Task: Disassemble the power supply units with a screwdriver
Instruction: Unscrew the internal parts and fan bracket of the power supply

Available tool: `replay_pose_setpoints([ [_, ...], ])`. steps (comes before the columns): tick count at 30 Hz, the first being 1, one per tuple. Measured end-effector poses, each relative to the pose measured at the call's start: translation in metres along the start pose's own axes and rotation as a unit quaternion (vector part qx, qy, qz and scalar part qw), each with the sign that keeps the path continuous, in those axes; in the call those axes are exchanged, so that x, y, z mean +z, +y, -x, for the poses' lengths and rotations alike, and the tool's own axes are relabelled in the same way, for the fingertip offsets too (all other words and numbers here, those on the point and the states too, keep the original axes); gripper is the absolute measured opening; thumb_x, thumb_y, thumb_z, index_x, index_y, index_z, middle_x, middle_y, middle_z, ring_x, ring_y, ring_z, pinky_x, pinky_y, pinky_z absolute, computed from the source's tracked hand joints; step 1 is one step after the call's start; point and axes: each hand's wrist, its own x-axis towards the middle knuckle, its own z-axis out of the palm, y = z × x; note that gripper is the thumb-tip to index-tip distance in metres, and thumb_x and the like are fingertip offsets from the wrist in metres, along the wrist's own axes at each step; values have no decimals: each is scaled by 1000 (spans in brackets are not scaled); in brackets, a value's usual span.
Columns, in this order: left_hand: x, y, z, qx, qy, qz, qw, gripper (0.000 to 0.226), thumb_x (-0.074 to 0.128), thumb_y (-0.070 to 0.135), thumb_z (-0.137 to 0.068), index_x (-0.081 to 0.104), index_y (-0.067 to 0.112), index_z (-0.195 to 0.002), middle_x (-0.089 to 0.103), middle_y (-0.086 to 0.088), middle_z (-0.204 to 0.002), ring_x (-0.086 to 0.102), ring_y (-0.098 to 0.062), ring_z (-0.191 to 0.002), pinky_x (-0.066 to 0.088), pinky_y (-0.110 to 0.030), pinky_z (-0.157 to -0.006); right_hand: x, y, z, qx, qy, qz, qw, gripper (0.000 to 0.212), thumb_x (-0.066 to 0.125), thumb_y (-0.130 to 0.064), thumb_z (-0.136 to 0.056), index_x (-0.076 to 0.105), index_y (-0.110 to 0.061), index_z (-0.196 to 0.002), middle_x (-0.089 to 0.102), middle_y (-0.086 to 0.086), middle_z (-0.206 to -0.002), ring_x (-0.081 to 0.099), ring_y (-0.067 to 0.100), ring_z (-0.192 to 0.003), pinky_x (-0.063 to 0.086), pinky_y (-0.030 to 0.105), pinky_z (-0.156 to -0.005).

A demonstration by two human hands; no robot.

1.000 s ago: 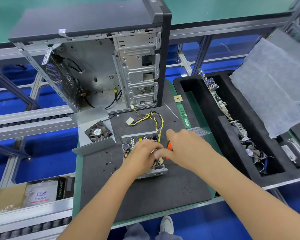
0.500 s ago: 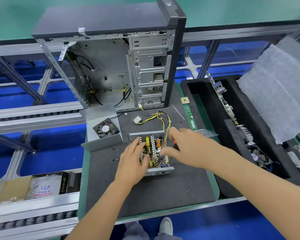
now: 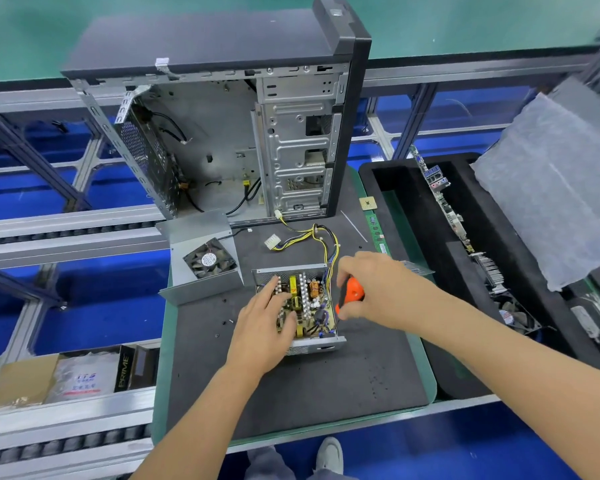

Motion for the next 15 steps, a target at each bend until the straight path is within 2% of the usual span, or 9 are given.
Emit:
replay_pose_setpoints([
  [2, 0, 0, 0, 1, 3, 1, 1000, 40, 53, 35, -99, 57, 23, -137, 27, 7, -163, 35, -19, -142, 30, -41, -113, 5, -6, 3, 27, 0, 30, 999, 52, 65, -67, -79, 48, -22, -101, 52, -1, -92, 55, 26, -88, 49, 39, -73],
  [4, 0, 0, 0, 4, 2, -2, 1000, 40, 53, 34, -99, 56, 24, -138, 27, 7, -163, 35, -18, -143, 30, -41, -113, 10, -14, 5, 61, 32, 105, 992, 70, 27, -85, -79, 45, -19, -93, 45, 0, -74, 52, 27, -74, 38, 34, -53],
  [5, 0, 0, 0, 4, 0, -2, 1000, 40, 53, 34, -99, 55, 25, -139, 27, 7, -163, 35, -18, -143, 30, -40, -113, 10, -18, 4, 60, 49, 169, 983, 75, 13, -85, -79, 46, -18, -91, 39, 0, -70, 49, 27, -69, 30, 31, -47],
  [6, 0, 0, 1, 3, -1, -1, 1000, 40, 52, 34, -99, 55, 25, -138, 26, 8, -163, 35, -17, -143, 30, -40, -113, 8, -21, 2, 39, 56, 232, 970, 72, 12, -78, -86, 51, -18, -99, 35, 1, -69, 47, 26, -67, 24, 30, -45],
  [7, 0, 0, 1, 2, 0, 1, 1000, 40, 52, 34, -99, 56, 25, -138, 26, 9, -163, 35, -17, -142, 30, -40, -112, 7, -21, 0, 19, 54, 267, 962, 58, 20, -67, -96, 51, -21, -110, 31, 2, -70, 47, 26, -68, 24, 30, -45],
  [9, 0, 0, 1, 0, 0, 1, 1000, 40, 52, 35, -99, 56, 24, -137, 26, 10, -163, 35, -16, -141, 30, -39, -112, 3, -15, -4, 27, 36, 211, 976, 33, 35, -48, -103, 49, -19, -112, 33, 2, -73, 53, 30, -78, 33, 32, -54],
  [11, 0, 1, 0, -5, -2, 1, 1000, 40, 51, 36, -99, 55, 25, -138, 25, 11, -163, 35, -16, -141, 30, -38, -112, 0, -8, -4, 34, 11, 136, 990, 25, 44, -37, -99, 45, -18, -115, 44, 3, -88, 56, 31, -92, 41, 35, -67],
  [13, 0, 0, 0, -7, -4, 0, 1000, 41, 51, 37, -99, 55, 25, -138, 25, 11, -163, 36, -16, -140, 30, -38, -112, 0, -4, -1, 25, 12, 108, 994, 35, 51, -45, -96, 38, -19, -115, 50, 3, -96, 58, 32, -94, 45, 37, -69],
  [15, 0, 0, -1, -5, -3, -1, 1000, 41, 52, 36, -99, 55, 25, -138, 26, 10, -163, 36, -17, -140, 31, -38, -112, 2, 0, 0, 52, 42, 144, 987, 54, 34, -66, -93, 38, -16, -114, 49, 2, -81, 53, 27, -70, 37, 33, -52],
])
